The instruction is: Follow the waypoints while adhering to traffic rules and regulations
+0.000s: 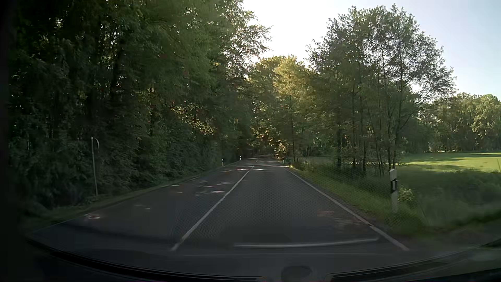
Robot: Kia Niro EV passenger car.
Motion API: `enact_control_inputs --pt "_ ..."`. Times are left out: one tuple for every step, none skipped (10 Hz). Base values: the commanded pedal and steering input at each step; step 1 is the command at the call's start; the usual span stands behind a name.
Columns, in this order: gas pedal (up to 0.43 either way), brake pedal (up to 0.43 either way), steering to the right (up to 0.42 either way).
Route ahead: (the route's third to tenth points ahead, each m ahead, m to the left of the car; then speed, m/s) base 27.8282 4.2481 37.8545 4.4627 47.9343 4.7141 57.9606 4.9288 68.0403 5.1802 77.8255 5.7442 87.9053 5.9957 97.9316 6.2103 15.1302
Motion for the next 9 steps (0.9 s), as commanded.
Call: enact_control_inputs --pt "0.268 0.006 -0.003" --pt "0.268 0.006 -0.003" --pt "0.268 0.006 -0.003" --pt "0.280 0.006 -0.003" --pt "0.280 0.006 -0.003" --pt "0.280 0.006 -0.003" --pt "0.280 0.006 -0.003" --pt "0.280 0.006 -0.002" --pt "0.280 0.006 -0.003"
